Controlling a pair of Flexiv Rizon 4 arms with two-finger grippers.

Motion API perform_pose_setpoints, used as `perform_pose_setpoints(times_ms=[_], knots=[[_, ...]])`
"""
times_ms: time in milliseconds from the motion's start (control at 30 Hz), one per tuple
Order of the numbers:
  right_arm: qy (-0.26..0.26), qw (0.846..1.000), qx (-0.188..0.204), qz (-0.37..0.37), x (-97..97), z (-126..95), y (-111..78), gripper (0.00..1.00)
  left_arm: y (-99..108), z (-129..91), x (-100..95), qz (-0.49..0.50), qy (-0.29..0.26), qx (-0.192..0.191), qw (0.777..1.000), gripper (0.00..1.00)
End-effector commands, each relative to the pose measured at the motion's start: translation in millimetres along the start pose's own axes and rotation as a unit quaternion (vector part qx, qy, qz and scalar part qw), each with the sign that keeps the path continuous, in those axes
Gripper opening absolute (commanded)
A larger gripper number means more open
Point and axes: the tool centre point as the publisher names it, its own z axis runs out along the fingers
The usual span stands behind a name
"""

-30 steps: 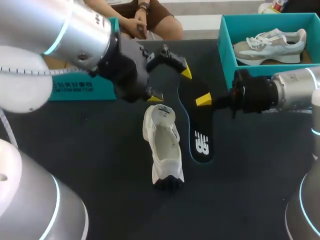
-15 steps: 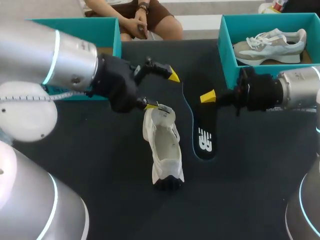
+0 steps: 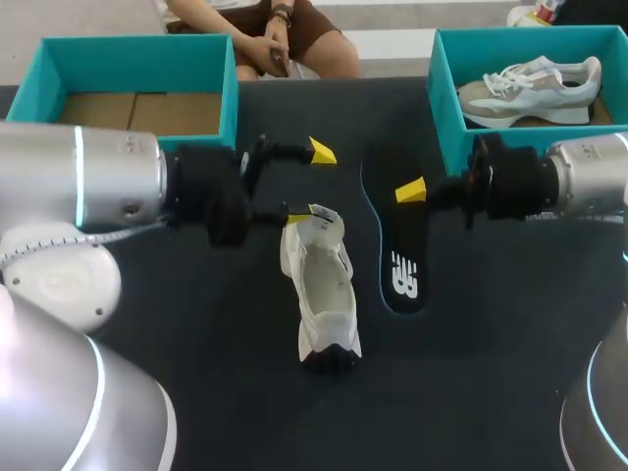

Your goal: Take the shoe out of the shoebox, open the shoe tongue, remove and reinsert the insole, then place the shoe into the shoebox

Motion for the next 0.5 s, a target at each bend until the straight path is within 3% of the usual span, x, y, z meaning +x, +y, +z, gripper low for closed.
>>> perform_pose_setpoints(times_ms=[33, 233, 333, 500], knots=[[-0.001, 1.0, -0.002, 0.001, 3.6, 3.2, -1.9, 0.0, -3.4, -1.1, 4.8, 0.002, -0.123, -0.002, 0.992, 1.0], [0.0, 1.0, 0.0, 0.002, 6.5, 5.7, -2.5, 0.0, -3.4, -1.1, 4.8, 0.002, -0.123, -0.002, 0.992, 1.0], [-0.008, 1.0, 0.0, 0.008, 8.1, 7.3, -4.5, 0.0, 0.4, 5.4, 16.9, 0.07, -0.163, -0.022, 0.984, 1.0], [-0.013, 1.0, -0.002, 0.018, 7.1, 10.0, -8.1, 0.0, 5.7, 19.7, 27.3, 0.064, -0.188, -0.015, 0.98, 1.0]])
